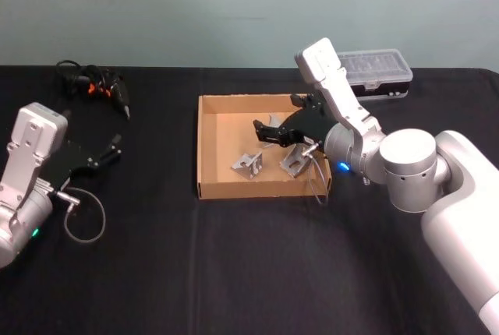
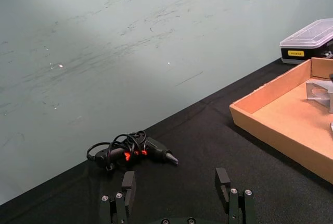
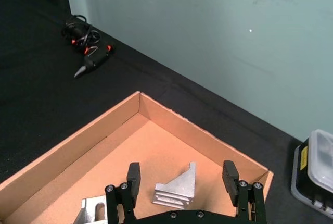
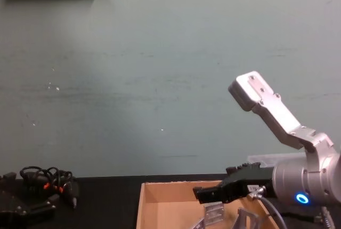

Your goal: Use one hand to pick up the angle iron from the table and place it into the box.

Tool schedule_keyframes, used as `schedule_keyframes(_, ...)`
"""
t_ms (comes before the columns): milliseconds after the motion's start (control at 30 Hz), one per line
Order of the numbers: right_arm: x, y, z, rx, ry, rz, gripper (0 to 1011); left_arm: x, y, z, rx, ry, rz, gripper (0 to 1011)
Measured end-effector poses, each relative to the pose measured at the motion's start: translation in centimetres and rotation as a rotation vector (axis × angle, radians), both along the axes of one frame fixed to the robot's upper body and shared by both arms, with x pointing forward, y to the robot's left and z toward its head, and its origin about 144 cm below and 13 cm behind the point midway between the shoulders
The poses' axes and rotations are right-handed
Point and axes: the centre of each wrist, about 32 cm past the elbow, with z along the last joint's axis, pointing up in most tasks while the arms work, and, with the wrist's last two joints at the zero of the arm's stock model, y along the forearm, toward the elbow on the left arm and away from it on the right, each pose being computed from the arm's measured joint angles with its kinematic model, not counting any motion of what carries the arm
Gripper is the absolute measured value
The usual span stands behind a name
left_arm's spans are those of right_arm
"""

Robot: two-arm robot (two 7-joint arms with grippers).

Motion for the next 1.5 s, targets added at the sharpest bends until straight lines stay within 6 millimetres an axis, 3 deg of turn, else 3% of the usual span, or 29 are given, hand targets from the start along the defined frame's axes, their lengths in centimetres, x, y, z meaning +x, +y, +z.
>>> schedule_keyframes(400,-2.0,-1.6,1.0,0.017,-0.088,-0.011,1000,0.0,0.0,0.0,0.000,0.000,0.000,1000)
schedule_keyframes(700,-5.1,-4.2,1.1,0.040,-0.185,-0.051,1000,0.0,0.0,0.0,0.000,0.000,0.000,1000)
schedule_keyframes(1100,-8.9,-7.6,0.1,0.021,-0.304,-0.059,1000,0.0,0.0,0.0,0.000,0.000,0.000,1000)
schedule_keyframes(1500,-11.0,-9.7,-1.4,0.062,-0.314,-0.075,1000,0.0,0.0,0.0,0.000,0.000,0.000,1000)
